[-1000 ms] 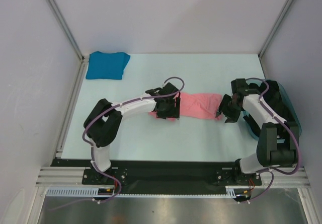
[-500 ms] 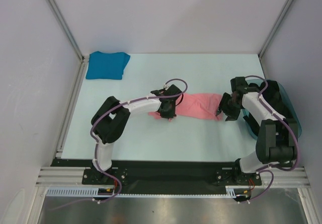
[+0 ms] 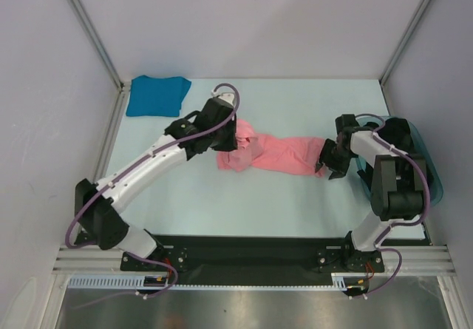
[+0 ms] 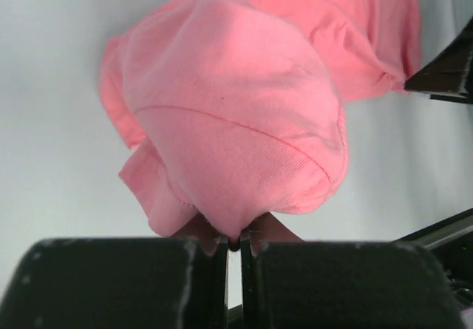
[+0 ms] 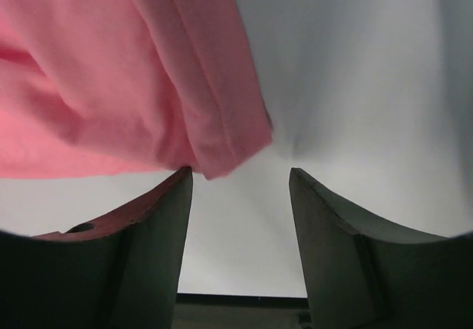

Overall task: Fold and stack the t-shirts
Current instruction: Flatten the tshirt out

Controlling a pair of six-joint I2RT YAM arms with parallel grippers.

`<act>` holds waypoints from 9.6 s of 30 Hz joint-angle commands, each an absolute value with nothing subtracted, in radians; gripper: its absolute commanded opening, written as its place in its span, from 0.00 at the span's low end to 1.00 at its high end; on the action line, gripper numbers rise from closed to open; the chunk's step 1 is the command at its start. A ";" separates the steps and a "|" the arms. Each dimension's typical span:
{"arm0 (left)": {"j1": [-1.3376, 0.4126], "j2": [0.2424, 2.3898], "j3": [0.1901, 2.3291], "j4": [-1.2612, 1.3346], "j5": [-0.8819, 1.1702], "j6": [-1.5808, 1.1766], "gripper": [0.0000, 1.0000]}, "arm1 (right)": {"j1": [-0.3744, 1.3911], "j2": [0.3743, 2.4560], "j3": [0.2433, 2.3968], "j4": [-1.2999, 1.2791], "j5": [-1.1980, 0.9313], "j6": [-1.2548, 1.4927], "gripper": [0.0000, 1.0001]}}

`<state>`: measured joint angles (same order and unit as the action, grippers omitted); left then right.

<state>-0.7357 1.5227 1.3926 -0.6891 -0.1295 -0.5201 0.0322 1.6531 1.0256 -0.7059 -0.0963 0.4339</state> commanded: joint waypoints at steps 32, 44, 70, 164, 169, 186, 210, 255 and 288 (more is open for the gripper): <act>-0.491 0.852 1.560 -0.973 -0.296 -0.388 0.06 | 0.112 1.062 1.408 -1.325 -0.189 0.452 0.00; -0.489 0.983 1.306 -1.080 -0.107 -0.505 0.10 | 0.138 1.285 1.400 -1.027 -0.222 0.522 0.00; -0.617 1.032 0.732 -0.827 0.179 -0.696 0.79 | 0.497 1.109 0.822 -0.888 -0.215 0.592 0.60; -0.364 1.255 0.980 -0.793 -0.276 -0.380 0.00 | 0.686 1.177 0.610 -0.729 -0.176 0.808 0.55; -0.333 1.007 0.970 -0.922 -0.353 -0.458 0.00 | 0.680 1.163 0.692 -0.779 -0.092 0.804 0.52; -0.333 0.546 1.085 -1.161 -0.398 -0.618 0.00 | 0.655 1.342 0.735 -0.781 -0.110 0.775 0.50; -0.333 0.576 1.115 -1.059 -0.115 -0.491 0.62 | 0.646 1.329 0.588 -0.678 -0.097 0.824 0.00; -0.207 2.128 1.551 -0.663 0.069 -0.295 0.14 | 0.123 2.003 1.664 -0.879 -0.106 0.465 0.62; -0.054 1.681 1.403 -0.589 -0.009 -0.360 0.67 | 0.061 2.051 1.516 -0.873 -0.094 0.430 0.10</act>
<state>-0.0494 1.6867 1.3415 -0.6376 -0.0517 -0.3660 0.0650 2.1452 1.6283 -0.8284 -0.1207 0.4286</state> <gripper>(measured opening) 0.672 0.105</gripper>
